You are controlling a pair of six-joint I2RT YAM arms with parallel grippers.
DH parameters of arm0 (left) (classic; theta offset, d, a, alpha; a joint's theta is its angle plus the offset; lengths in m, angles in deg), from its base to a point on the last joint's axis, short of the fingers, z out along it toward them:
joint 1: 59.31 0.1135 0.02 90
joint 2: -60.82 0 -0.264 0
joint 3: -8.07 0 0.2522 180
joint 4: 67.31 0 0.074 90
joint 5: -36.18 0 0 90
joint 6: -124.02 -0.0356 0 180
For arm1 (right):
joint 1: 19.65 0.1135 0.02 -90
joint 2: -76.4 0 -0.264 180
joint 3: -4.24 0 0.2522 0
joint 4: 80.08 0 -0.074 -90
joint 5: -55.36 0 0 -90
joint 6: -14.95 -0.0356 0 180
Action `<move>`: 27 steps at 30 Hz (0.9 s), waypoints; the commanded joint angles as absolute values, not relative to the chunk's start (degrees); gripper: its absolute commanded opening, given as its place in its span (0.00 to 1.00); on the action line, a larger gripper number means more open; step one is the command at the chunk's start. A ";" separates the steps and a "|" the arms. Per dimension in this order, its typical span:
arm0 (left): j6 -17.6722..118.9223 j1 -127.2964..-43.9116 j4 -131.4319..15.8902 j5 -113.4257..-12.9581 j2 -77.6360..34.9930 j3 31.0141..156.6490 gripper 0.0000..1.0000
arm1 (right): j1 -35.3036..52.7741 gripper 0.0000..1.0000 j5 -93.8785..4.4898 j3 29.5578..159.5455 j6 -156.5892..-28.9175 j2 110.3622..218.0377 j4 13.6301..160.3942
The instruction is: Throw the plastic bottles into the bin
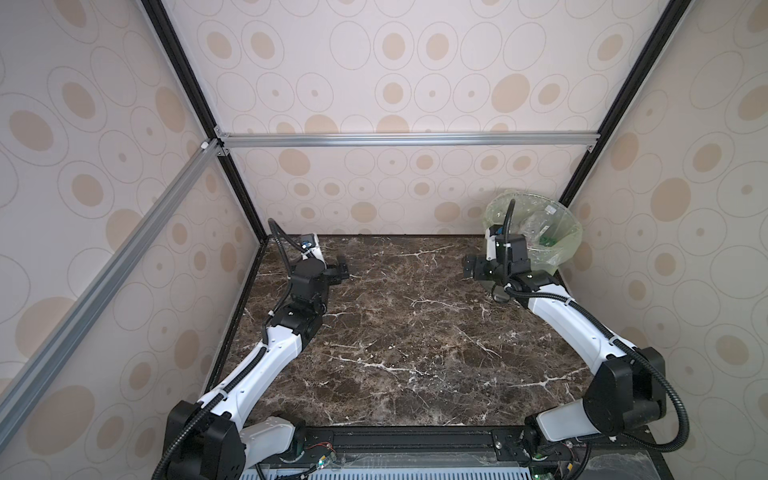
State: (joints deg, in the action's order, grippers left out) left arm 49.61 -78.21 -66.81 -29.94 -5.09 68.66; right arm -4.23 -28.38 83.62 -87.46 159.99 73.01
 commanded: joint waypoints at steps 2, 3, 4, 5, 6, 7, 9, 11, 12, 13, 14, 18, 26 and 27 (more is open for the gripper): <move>45.18 -76.22 -78.99 -14.29 -0.68 57.74 0.99 | -3.92 1.00 -21.72 76.69 -84.70 157.06 79.34; 42.93 -76.13 -83.00 -12.80 0.25 54.16 0.99 | -3.87 1.00 -20.86 74.94 -83.81 156.56 80.38; 41.49 -76.16 -86.30 -10.91 0.56 51.31 0.99 | -3.90 1.00 -19.82 73.08 -83.33 156.05 81.55; 41.38 -76.12 -88.37 -9.16 0.34 49.55 0.99 | -3.92 1.00 -19.22 71.36 -82.88 155.58 83.07; 40.03 -76.06 -92.33 -8.00 -0.75 47.32 0.99 | -3.92 1.00 -18.35 69.12 -82.37 155.16 84.95; 38.11 -75.80 -98.04 -6.31 -2.99 44.97 0.99 | -3.92 1.00 -17.18 67.17 -82.19 154.94 86.84; 37.43 -74.78 -103.12 -2.73 -8.32 43.41 0.99 | -3.92 1.00 -15.02 64.48 -81.95 154.64 88.66; 37.97 -74.09 -103.79 -2.48 -12.98 43.72 0.99 | -3.92 1.00 -12.70 62.54 -81.17 154.79 89.65; 37.90 -73.99 -105.35 -2.57 -14.75 43.40 0.99 | -3.91 1.00 -11.25 61.79 -80.15 154.96 90.08; 37.88 -73.98 -107.11 -3.05 -16.16 42.77 0.99 | -3.92 1.00 -9.96 61.23 -79.20 155.06 90.43; 37.83 -73.85 -109.33 -3.57 -17.32 41.95 0.99 | -3.92 1.00 -8.05 60.53 -78.03 155.31 91.19; 35.52 -73.05 -122.95 -5.22 -23.47 37.28 0.99 | -3.87 1.00 -3.97 56.24 -74.83 155.36 98.38; 29.29 -72.58 -138.48 -15.33 -28.70 33.07 0.99 | -3.92 1.00 -1.24 51.06 -72.27 156.50 107.93; 30.46 -72.40 -135.84 -15.90 -27.74 33.37 0.99 | -3.92 1.00 -1.36 50.65 -72.32 156.54 108.73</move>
